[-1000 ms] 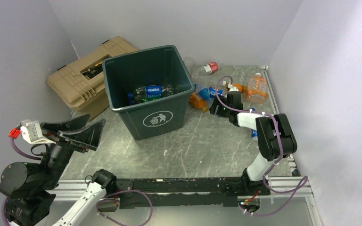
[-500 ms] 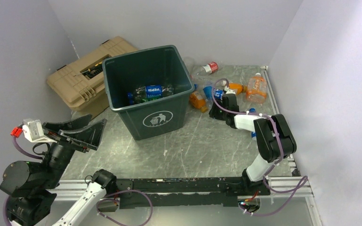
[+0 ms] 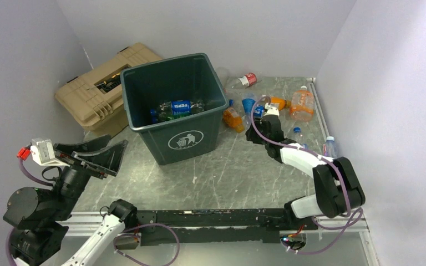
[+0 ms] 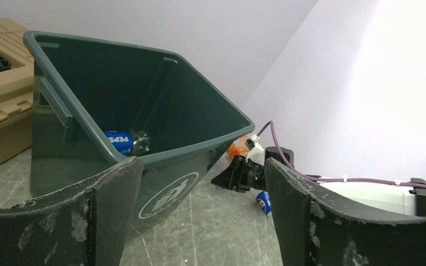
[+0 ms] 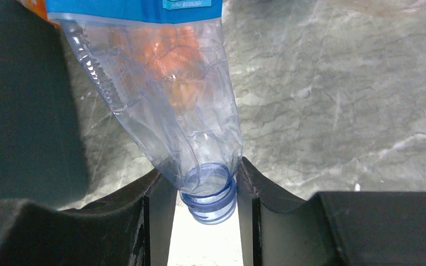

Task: Put the plastic bottles in the bin
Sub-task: Pick up the plastic bottle at the center of the board, then place the plastic bottle in the trash bin.

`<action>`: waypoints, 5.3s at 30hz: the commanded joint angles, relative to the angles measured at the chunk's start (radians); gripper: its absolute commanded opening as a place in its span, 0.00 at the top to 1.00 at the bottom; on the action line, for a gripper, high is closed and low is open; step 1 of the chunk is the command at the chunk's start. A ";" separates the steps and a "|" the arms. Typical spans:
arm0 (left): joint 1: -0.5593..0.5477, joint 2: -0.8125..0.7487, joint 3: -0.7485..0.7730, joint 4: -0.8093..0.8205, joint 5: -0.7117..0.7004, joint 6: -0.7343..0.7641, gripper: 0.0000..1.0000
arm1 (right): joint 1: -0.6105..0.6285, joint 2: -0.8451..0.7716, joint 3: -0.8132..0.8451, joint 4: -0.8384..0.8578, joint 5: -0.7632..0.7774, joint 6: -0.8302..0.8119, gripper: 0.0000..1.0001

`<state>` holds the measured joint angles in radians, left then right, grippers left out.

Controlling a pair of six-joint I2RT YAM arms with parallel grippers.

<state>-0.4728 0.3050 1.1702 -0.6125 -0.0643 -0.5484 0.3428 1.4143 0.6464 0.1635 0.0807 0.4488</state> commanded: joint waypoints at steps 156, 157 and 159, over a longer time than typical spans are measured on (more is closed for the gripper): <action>0.095 1.059 0.608 0.422 -0.013 0.345 1.00 | 0.406 -0.788 -0.085 -0.555 0.419 0.223 0.01; 0.101 1.053 0.601 0.421 -0.003 0.346 1.00 | 0.406 -0.783 -0.083 -0.567 0.428 0.240 0.01; 0.114 1.037 0.567 0.433 0.011 0.354 1.00 | 0.406 -0.767 -0.068 -0.599 0.434 0.270 0.01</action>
<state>-0.3832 1.3949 1.7668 -0.2516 -0.1013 -0.1791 0.7475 0.6289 0.5682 -0.4061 0.4442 0.6476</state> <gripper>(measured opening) 0.235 0.992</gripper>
